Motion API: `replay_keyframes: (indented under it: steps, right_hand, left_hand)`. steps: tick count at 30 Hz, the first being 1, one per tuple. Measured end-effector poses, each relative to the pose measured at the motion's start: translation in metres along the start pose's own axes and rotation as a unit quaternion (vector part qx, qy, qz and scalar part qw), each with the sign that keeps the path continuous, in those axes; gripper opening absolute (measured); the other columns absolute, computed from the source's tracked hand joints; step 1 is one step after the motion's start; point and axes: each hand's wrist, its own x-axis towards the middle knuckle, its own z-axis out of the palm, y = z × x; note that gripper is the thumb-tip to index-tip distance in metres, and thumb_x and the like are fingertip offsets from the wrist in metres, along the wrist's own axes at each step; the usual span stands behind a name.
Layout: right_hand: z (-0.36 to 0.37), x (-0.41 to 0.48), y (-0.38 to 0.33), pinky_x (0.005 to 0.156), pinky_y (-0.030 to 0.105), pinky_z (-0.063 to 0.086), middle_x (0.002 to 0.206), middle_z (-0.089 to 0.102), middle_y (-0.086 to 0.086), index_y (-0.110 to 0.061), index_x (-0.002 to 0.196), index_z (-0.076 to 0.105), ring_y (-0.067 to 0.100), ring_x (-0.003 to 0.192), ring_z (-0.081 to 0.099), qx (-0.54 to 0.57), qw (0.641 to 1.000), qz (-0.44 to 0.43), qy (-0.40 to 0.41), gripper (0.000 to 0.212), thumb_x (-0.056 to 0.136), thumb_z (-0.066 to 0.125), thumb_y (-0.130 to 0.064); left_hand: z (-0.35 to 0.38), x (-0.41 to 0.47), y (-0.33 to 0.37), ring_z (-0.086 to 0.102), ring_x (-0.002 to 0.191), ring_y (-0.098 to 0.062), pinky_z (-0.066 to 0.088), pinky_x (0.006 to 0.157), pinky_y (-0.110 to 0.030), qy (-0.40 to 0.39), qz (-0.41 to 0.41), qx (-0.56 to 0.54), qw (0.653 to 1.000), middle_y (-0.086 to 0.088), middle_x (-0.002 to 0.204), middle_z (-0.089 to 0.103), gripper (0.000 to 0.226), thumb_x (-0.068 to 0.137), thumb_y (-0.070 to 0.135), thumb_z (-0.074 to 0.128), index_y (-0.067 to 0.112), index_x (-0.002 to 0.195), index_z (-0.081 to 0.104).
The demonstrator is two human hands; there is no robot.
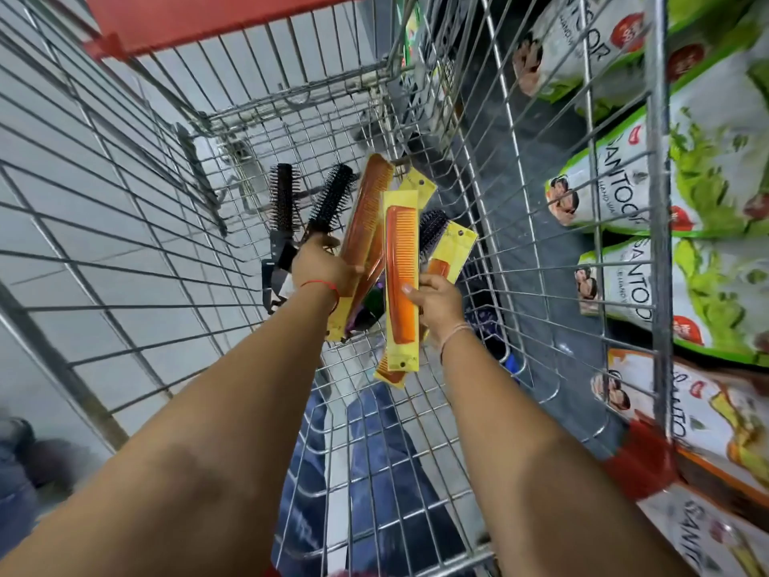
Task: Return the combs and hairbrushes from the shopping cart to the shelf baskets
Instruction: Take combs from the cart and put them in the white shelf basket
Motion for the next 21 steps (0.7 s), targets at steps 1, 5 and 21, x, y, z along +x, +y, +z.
replay_keyframes:
  steps: [1,5,21]
  right_hand:
    - [-0.002,0.001,0.001,0.096,0.049,0.048,0.124,0.058,0.028,0.007,0.119,0.052,0.035,0.109,0.058,0.017,1.000,0.003,-0.005,0.041,0.080,0.062,0.002]
    - [-0.007,-0.003,-0.001,0.101,0.053,0.043,0.122,0.059,0.026,0.005,0.116,0.054,0.031,0.105,0.058,0.072,0.997,-0.001,-0.008,0.037,0.080,0.061,0.002]
    - [-0.055,-0.182,-0.086,0.060,0.027,0.055,0.060,0.072,-0.005,-0.013,0.079,0.061,0.010,0.058,0.066,0.348,0.896,-0.254,-0.104,0.018,0.083,0.052,0.002]
  left_hand:
    - [-0.001,-0.002,-0.002,0.058,0.115,-0.027,0.046,0.101,-0.033,-0.017,-0.010,-0.059,0.998,-0.016,0.128,0.061,0.055,0.073,0.015,0.076,0.002,0.123,0.057]
    - [-0.012,-0.008,-0.002,0.056,0.110,-0.025,0.045,0.091,-0.027,-0.099,-0.056,-0.268,0.957,-0.019,0.125,0.059,0.045,0.084,0.001,0.063,-0.004,0.127,0.053]
    - [-0.123,-0.140,0.120,0.069,0.061,-0.011,0.055,0.072,-0.029,-0.446,0.262,-0.208,0.830,0.002,0.064,0.072,0.021,0.093,0.000,0.040,0.006,0.084,0.058]
